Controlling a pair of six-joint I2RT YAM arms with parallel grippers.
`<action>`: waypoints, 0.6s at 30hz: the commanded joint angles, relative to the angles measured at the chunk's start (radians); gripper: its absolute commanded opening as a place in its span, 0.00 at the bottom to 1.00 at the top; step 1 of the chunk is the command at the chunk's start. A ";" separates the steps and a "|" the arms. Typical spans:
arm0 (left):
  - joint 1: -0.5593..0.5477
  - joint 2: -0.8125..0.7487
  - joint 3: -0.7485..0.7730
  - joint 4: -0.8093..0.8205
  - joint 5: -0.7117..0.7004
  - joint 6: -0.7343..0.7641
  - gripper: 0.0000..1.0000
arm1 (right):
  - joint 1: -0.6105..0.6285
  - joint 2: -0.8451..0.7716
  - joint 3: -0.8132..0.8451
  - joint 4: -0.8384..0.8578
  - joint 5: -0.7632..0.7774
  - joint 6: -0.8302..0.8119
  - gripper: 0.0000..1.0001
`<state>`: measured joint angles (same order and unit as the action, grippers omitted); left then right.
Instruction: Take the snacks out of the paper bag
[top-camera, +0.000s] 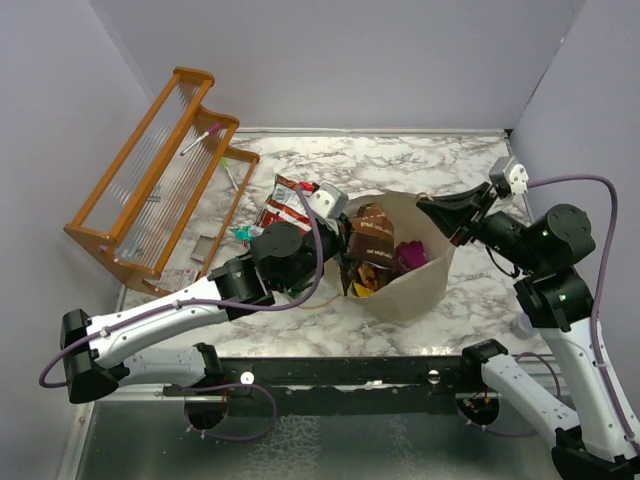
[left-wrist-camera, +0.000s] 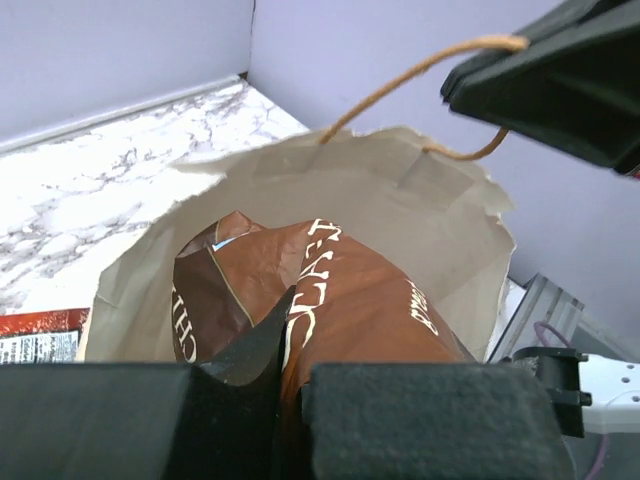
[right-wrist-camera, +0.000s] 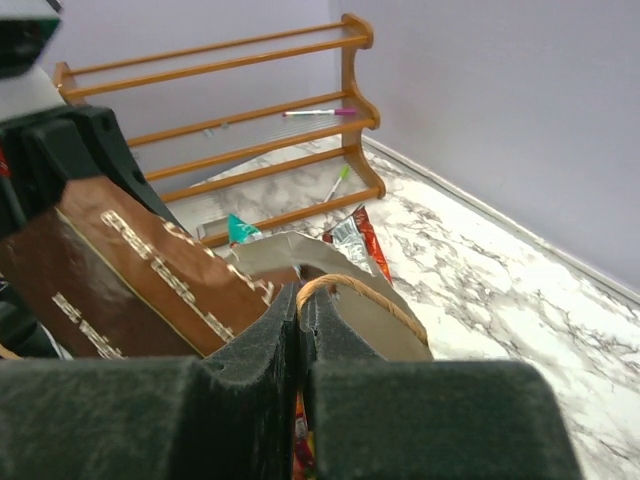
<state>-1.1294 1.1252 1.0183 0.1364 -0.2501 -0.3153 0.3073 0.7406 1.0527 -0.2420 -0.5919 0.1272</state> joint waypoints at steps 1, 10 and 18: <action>0.001 -0.082 0.090 -0.029 -0.003 0.002 0.00 | 0.000 -0.029 -0.024 -0.045 0.065 -0.015 0.02; 0.008 -0.042 0.162 0.065 -0.055 -0.047 0.00 | 0.000 -0.009 -0.048 0.005 -0.213 0.030 0.02; 0.030 0.053 0.383 0.018 -0.043 -0.047 0.00 | 0.000 -0.072 -0.028 -0.142 0.299 0.069 0.02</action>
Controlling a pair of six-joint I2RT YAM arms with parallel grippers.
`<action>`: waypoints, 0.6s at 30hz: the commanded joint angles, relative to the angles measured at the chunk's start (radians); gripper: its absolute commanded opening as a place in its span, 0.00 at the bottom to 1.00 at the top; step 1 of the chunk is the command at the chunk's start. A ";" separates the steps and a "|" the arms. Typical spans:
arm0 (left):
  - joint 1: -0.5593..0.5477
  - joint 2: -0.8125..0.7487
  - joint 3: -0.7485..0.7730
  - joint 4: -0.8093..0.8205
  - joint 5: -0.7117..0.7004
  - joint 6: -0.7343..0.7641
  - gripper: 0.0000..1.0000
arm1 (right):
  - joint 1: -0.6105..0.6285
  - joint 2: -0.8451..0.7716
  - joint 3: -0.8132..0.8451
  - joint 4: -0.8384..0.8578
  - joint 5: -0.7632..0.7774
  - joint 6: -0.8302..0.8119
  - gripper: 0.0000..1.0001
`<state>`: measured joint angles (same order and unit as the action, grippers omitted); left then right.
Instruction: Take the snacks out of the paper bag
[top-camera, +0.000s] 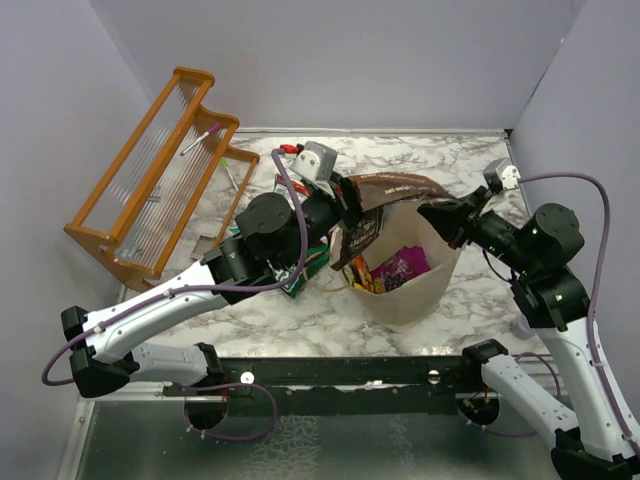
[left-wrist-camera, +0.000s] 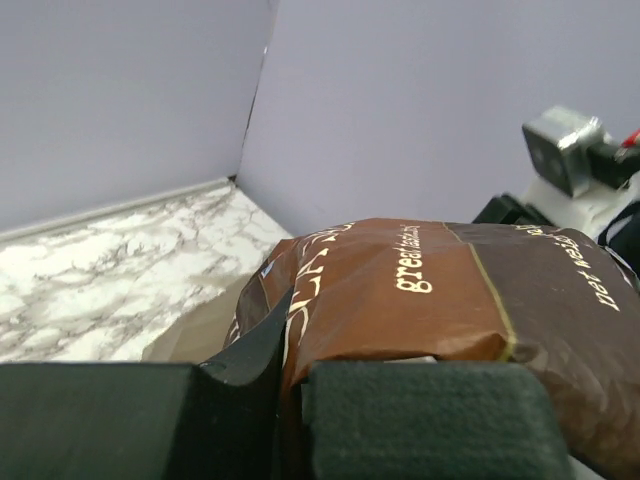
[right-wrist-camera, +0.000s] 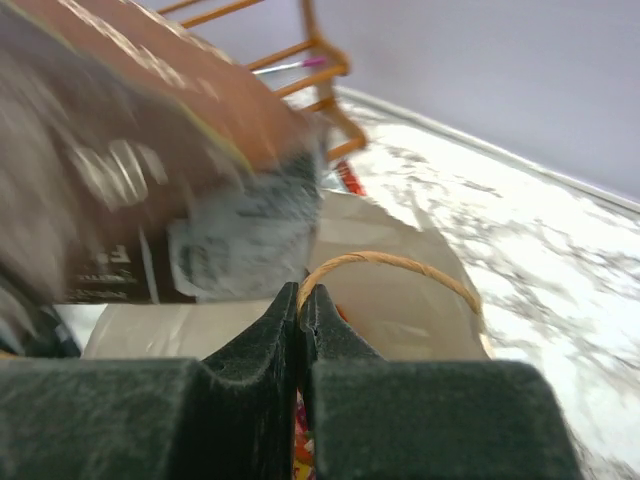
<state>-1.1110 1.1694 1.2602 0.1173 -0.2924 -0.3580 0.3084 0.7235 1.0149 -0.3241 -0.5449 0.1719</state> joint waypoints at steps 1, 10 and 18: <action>0.014 0.016 0.180 0.015 0.000 -0.002 0.00 | -0.002 -0.064 0.007 -0.065 0.277 0.023 0.02; 0.019 0.061 0.448 -0.110 -0.012 0.112 0.00 | -0.002 -0.128 0.024 -0.111 0.482 -0.028 0.02; 0.020 -0.016 0.450 -0.117 -0.324 0.457 0.00 | -0.002 -0.147 0.085 -0.136 0.563 -0.095 0.02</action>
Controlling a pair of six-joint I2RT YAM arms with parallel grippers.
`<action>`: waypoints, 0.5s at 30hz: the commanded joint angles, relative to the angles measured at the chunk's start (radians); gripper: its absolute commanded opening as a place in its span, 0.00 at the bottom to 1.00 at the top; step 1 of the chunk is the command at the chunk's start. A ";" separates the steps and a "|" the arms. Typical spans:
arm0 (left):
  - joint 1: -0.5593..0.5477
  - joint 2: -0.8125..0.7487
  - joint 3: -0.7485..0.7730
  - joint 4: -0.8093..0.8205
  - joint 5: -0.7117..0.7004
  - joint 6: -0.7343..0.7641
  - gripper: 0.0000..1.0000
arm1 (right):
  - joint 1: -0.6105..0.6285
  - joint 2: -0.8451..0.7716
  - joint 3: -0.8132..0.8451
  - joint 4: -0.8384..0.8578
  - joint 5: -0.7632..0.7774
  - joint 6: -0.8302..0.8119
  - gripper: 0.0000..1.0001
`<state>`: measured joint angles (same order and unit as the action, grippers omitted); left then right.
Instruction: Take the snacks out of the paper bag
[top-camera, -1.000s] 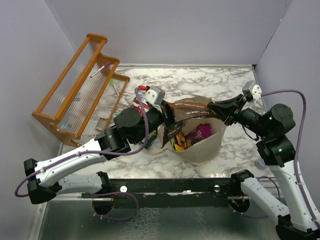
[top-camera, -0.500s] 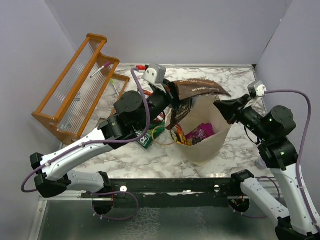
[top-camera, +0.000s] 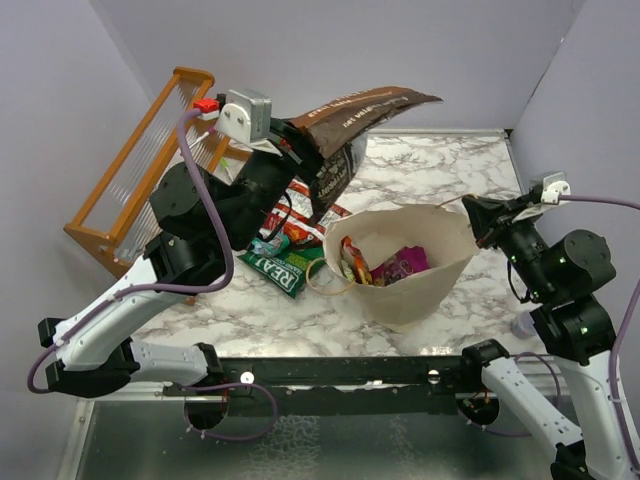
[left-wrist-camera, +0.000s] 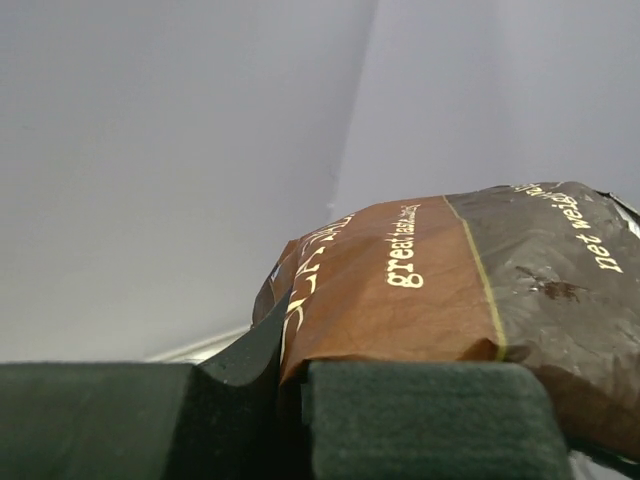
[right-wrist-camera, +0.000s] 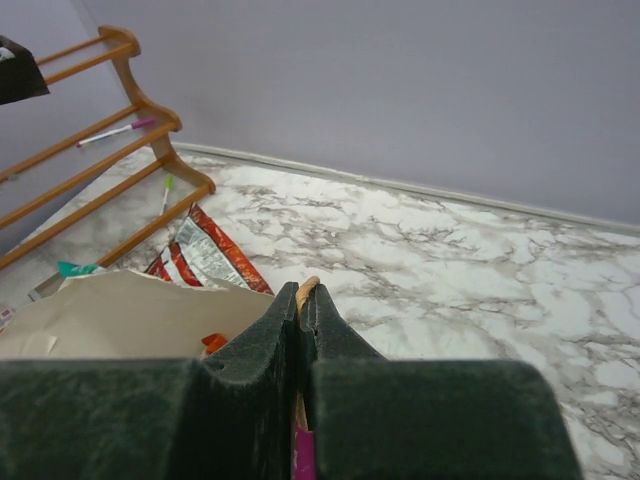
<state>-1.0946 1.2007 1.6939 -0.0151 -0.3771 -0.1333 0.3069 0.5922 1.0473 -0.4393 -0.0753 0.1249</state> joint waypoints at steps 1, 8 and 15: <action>0.003 -0.056 -0.006 0.027 -0.317 0.281 0.00 | 0.000 -0.020 0.055 -0.021 0.095 -0.051 0.02; 0.028 -0.117 -0.270 0.122 -0.612 0.475 0.00 | 0.000 -0.082 0.044 0.007 0.056 -0.066 0.02; 0.217 -0.109 -0.470 -0.094 -0.588 0.259 0.00 | 0.000 -0.103 0.068 -0.022 0.064 -0.091 0.02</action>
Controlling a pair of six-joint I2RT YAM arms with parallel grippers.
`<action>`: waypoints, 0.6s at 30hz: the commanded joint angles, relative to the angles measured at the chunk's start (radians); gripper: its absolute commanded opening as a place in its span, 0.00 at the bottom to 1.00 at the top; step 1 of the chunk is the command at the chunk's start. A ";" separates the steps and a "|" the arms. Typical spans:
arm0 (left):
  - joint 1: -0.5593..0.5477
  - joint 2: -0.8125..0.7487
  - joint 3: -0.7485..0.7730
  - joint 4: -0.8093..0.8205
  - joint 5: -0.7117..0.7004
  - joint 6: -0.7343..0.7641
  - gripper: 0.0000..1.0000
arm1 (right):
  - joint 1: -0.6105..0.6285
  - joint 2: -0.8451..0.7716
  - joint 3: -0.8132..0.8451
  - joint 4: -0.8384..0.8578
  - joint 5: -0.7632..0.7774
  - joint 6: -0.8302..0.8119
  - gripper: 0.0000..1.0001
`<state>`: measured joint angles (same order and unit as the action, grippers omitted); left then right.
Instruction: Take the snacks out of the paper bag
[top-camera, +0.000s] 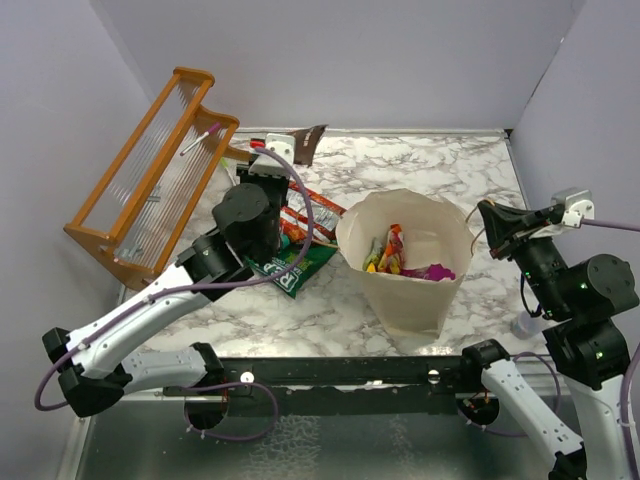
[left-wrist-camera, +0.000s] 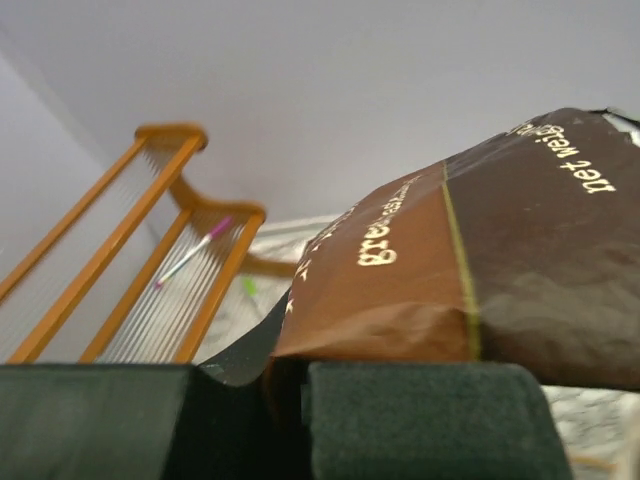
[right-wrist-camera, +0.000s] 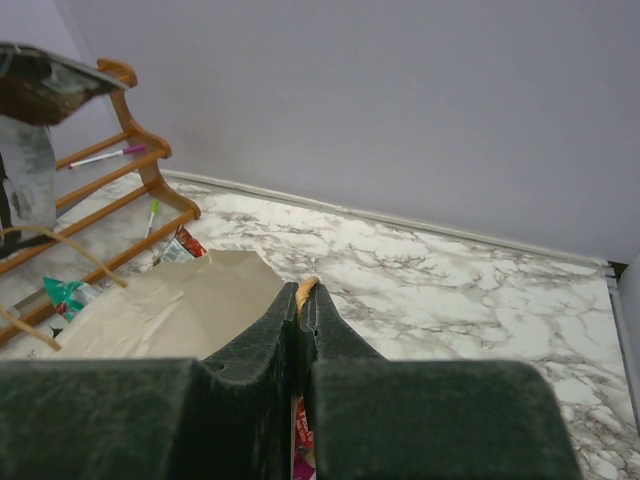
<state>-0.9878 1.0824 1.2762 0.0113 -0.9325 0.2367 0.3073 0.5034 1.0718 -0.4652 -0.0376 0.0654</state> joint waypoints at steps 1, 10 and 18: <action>0.153 0.024 -0.062 -0.157 -0.012 -0.145 0.00 | 0.000 -0.014 0.053 -0.005 0.029 -0.035 0.02; 0.314 0.199 -0.067 -0.297 -0.003 -0.165 0.00 | 0.000 -0.030 0.078 -0.033 0.051 -0.058 0.02; 0.316 0.354 -0.138 -0.289 -0.053 -0.145 0.00 | 0.001 -0.042 0.087 -0.025 0.056 -0.063 0.02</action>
<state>-0.6735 1.3521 1.1618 -0.2771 -0.9218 0.0948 0.3073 0.4854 1.1137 -0.5243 -0.0093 0.0200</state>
